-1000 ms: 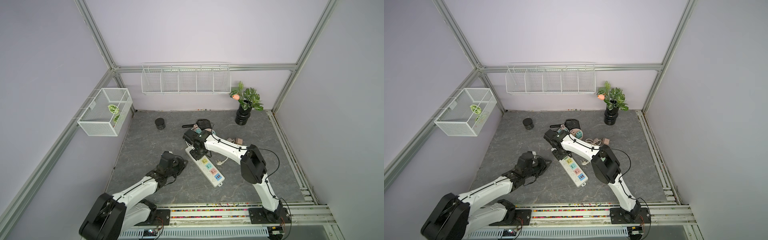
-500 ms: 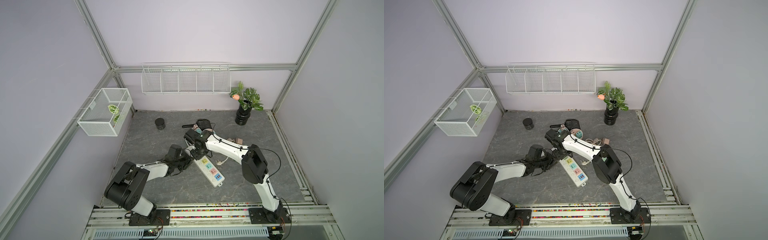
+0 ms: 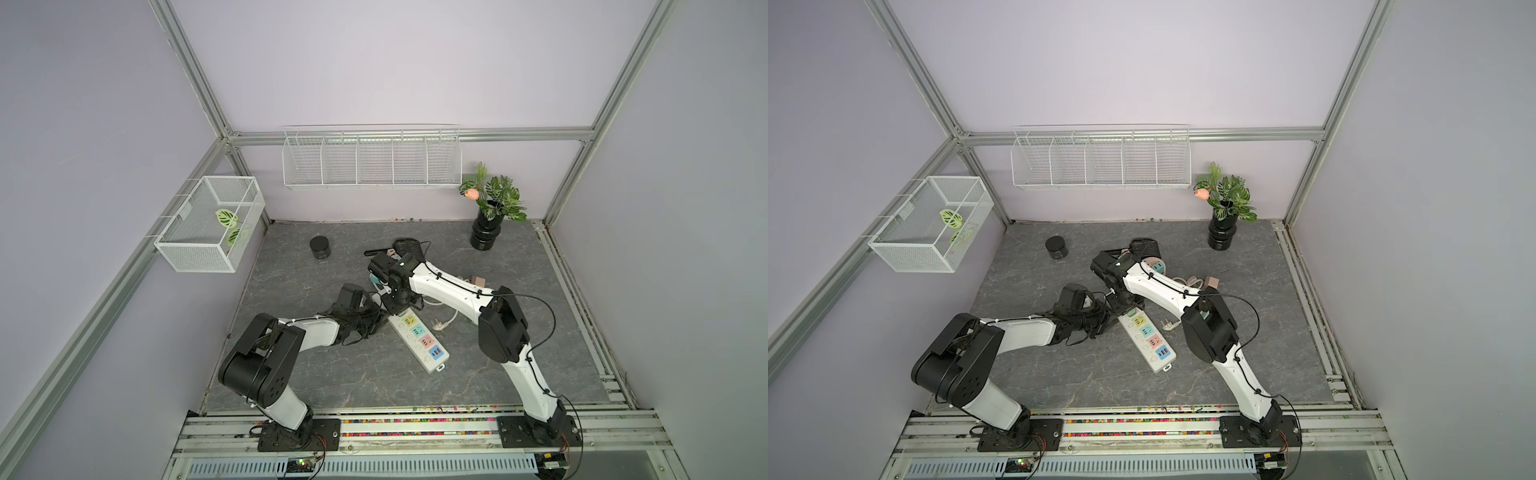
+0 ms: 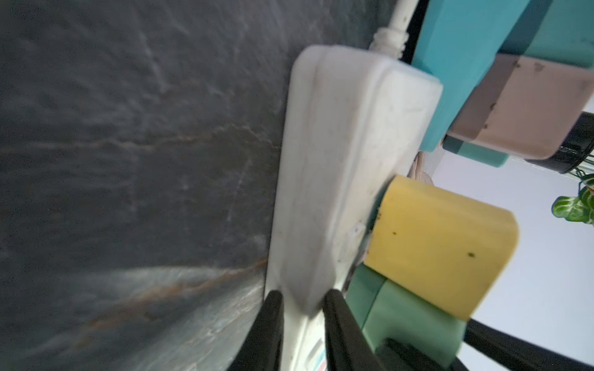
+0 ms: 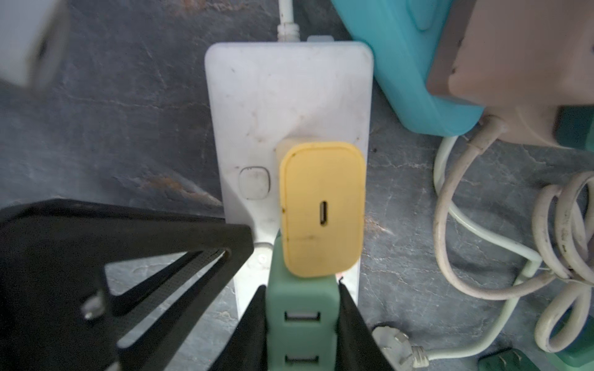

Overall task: Pull the plug off the socket
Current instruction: Remove the plug from the socket.

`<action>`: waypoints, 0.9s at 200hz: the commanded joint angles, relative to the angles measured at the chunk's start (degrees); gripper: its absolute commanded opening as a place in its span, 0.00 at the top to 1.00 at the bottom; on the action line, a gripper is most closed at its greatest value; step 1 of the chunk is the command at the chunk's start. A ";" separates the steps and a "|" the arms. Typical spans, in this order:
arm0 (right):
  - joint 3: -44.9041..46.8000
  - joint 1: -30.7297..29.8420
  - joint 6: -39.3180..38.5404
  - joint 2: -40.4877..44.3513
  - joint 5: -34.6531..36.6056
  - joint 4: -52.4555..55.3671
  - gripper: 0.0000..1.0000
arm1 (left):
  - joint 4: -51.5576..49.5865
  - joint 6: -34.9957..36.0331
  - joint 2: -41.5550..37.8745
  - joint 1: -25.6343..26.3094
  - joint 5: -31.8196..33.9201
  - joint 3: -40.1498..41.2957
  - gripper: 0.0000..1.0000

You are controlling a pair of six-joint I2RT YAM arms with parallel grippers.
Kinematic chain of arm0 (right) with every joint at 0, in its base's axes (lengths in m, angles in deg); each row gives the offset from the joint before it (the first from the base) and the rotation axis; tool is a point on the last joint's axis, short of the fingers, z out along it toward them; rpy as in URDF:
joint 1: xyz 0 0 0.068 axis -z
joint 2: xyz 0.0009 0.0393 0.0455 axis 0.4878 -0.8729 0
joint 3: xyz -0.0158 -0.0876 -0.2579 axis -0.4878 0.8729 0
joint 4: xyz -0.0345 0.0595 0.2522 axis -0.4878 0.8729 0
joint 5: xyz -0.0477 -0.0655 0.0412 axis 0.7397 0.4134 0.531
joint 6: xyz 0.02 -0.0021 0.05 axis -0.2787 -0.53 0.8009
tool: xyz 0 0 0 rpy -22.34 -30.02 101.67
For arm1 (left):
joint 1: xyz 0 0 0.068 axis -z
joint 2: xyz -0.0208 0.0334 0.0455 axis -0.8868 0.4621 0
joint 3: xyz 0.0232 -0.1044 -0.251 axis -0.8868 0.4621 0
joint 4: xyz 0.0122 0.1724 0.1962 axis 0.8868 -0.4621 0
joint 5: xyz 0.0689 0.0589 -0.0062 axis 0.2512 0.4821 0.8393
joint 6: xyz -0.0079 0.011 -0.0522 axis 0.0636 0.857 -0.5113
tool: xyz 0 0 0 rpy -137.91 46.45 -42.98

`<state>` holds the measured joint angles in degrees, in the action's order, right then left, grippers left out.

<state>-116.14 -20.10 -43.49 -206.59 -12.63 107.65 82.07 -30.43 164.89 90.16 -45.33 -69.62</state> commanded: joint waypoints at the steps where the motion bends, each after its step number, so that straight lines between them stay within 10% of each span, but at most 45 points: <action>1: 7.56 -0.07 1.42 5.17 -0.99 -1.41 0.75 | -10.54 -1.20 4.06 -0.41 4.25 3.58 0.73; 58: -3.82 -2.18 4.16 -0.03 5.42 4.37 0.76 | -7.09 -2.43 7.06 -0.70 3.29 5.35 0.74; 136: 11.83 -1.97 4.50 10.39 4.25 -2.62 0.75 | -5.78 2.27 5.05 -1.76 2.28 4.53 0.72; 180: 30.31 -0.66 8.61 30.17 4.54 -13.99 0.74 | -14.05 16.60 -7.86 -1.84 3.11 -1.78 0.43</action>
<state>-94.11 -22.57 -38.51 -188.75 -8.68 100.44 80.59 -24.14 162.66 88.80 -46.16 -68.50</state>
